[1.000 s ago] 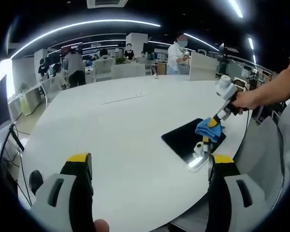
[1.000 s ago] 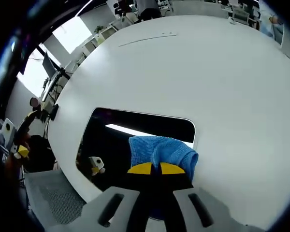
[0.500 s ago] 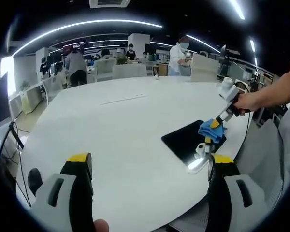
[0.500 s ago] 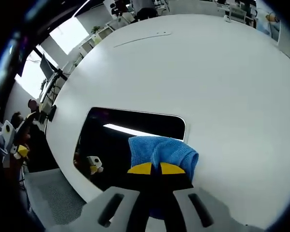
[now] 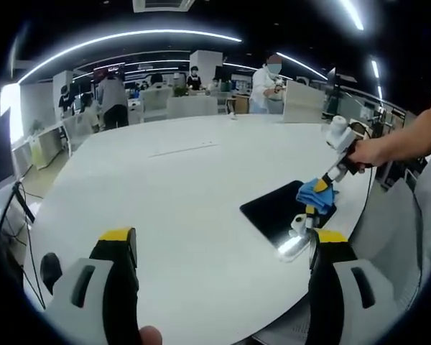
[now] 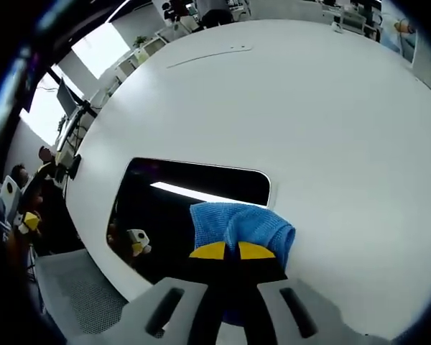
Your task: Wipe the mirror surface with the cleaning cloth until all visible marks leave the cleaned area.
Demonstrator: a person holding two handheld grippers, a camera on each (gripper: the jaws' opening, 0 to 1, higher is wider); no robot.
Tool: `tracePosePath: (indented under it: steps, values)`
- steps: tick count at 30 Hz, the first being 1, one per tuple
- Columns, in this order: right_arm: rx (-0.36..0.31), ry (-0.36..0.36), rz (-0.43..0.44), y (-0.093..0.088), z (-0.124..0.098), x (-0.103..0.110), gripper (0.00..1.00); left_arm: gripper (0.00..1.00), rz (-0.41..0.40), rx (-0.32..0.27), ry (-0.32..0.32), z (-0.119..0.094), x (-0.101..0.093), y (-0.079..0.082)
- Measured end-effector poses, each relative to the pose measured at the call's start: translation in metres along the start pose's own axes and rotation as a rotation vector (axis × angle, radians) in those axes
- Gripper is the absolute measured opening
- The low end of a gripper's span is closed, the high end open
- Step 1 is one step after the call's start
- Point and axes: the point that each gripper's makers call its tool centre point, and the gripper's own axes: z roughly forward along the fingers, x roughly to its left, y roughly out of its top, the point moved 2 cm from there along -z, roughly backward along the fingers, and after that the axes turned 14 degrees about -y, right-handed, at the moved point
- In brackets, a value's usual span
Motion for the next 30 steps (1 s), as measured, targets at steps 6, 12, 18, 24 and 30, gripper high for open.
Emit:
tracePosePath:
  steps: [6, 12, 18, 24, 30]
  values:
    - [-0.004, -0.008, 0.0, -0.001, 0.001, 0.0, 0.0, 0.99, 0.007, 0.008, -0.004, 0.0, -0.002, 0.002]
    - [-0.014, -0.018, 0.0, -0.002, 0.0, 0.0, 0.0, 0.99, 0.014, 0.013, -0.01, 0.001, -0.004, 0.004]
    - [-0.006, -0.017, 0.004, -0.006, -0.002, 0.004, 0.0, 0.99, 0.02, 0.006, -0.012, 0.001, -0.006, 0.008]
    - [-0.007, -0.019, 0.025, -0.012, -0.005, 0.004, 0.0, 0.99, 0.021, 0.007, -0.011, 0.0, 0.0, 0.004]
    - [-0.006, -0.015, 0.033, -0.02, -0.008, 0.007, 0.0, 0.99, 0.018, 0.006, -0.013, 0.0, 0.002, -0.001]
